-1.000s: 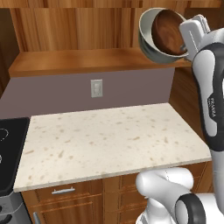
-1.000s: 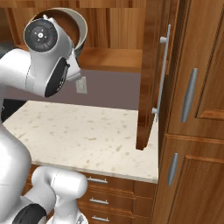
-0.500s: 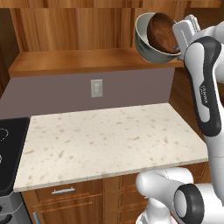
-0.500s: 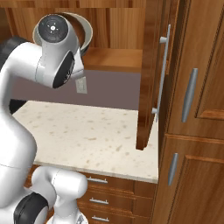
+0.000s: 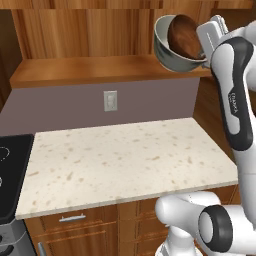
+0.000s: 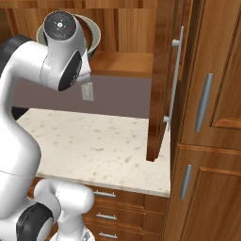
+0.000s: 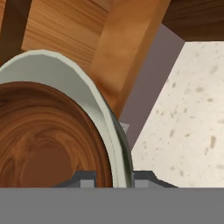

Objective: Pick up the bowls on the counter and stack them on top of one another in the open cabinet. Place the smaller bowl on top of the larger bowl.

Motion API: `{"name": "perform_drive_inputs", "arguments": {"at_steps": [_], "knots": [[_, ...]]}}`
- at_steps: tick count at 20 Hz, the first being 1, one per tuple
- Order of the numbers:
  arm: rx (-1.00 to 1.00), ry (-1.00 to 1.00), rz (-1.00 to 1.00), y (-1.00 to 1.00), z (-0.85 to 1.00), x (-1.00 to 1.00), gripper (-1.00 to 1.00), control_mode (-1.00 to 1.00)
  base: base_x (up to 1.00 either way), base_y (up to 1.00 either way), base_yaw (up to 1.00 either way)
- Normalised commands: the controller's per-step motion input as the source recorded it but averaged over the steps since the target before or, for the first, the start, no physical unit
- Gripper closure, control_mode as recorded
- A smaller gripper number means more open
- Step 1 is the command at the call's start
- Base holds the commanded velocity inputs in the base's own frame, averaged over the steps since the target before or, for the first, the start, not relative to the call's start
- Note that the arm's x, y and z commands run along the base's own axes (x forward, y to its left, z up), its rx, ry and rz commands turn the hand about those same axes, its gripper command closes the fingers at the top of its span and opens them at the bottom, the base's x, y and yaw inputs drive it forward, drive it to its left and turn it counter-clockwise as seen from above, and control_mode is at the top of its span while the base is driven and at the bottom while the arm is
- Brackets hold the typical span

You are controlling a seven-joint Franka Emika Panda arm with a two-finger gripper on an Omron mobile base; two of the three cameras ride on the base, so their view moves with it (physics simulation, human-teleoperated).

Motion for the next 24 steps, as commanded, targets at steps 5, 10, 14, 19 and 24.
{"name": "perform_drive_inputs", "arguments": {"at_steps": [5, 10, 14, 19, 24], "knots": [[-0.01, 0.00, 0.00, 0.00, -0.05, 0.14, 1.00, -1.00, 0.00, 0.00, 0.00], [0.00, 0.00, -0.01, 0.00, 0.00, 0.37, 1.00, -1.00, 0.00, 0.00, 0.00], [0.00, 0.03, -0.02, 0.02, 0.00, 0.52, 1.00, -1.00, 0.00, 0.00, 0.00], [0.00, 0.05, -0.01, 0.01, -0.06, 0.43, 1.00, -1.00, 0.00, 0.00, 0.00], [0.00, 0.03, -0.01, 0.02, -0.06, 0.42, 1.00, -1.00, 0.00, 0.00, 0.00]]}}
